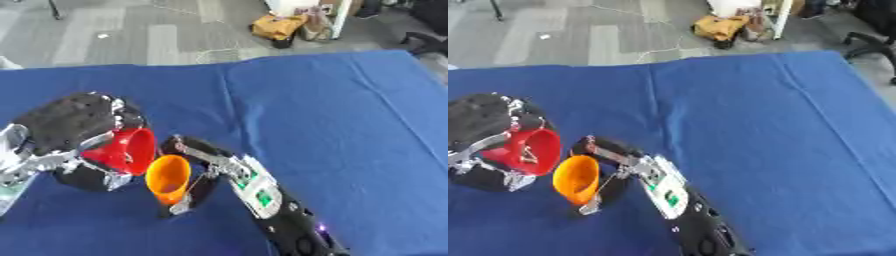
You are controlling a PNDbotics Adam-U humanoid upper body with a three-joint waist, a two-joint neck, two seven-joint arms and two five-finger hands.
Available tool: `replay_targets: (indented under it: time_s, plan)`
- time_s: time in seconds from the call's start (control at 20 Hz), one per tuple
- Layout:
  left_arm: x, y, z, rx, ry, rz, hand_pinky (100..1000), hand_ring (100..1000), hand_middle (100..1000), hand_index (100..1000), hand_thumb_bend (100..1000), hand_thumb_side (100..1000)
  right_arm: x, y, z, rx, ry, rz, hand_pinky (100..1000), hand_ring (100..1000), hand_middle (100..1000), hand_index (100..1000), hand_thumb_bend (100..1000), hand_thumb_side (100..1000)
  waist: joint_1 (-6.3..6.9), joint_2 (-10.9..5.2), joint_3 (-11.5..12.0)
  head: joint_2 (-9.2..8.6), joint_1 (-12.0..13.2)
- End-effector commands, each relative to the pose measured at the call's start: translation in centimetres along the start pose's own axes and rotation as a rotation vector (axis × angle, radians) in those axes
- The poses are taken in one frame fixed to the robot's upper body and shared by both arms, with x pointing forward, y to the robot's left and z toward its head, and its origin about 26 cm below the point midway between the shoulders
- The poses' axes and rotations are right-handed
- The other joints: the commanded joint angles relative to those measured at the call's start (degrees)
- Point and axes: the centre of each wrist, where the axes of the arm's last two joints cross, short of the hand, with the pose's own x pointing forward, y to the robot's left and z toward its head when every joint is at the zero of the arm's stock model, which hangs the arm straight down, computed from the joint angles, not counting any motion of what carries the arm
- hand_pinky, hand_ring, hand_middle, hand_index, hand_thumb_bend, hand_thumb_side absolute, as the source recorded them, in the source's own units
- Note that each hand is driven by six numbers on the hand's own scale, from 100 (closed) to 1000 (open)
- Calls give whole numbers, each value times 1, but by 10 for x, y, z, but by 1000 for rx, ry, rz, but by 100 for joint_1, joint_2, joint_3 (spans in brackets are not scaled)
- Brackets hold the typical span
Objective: Pour the contents of one cup into another cup.
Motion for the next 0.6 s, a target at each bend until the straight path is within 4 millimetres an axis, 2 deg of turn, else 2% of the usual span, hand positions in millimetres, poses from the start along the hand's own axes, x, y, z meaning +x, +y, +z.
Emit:
replay_targets:
  time_s: [0.05, 0.6]
  plan:
    - [-3, 13, -1, 9, -1, -50, 100, 192, 205, 693, 100, 100, 4, -6, -5, 1, -21, 17, 545, 193, 310, 358, 637, 100, 14, -108, 8, -65, -14]
    - [-1, 20, -5, -45, -27, -124, 100, 176, 195, 697, 100, 100, 4, -6, -5, 2, -22, 16, 545, 196, 311, 358, 634, 100, 21, -111, 6, -76, -26]
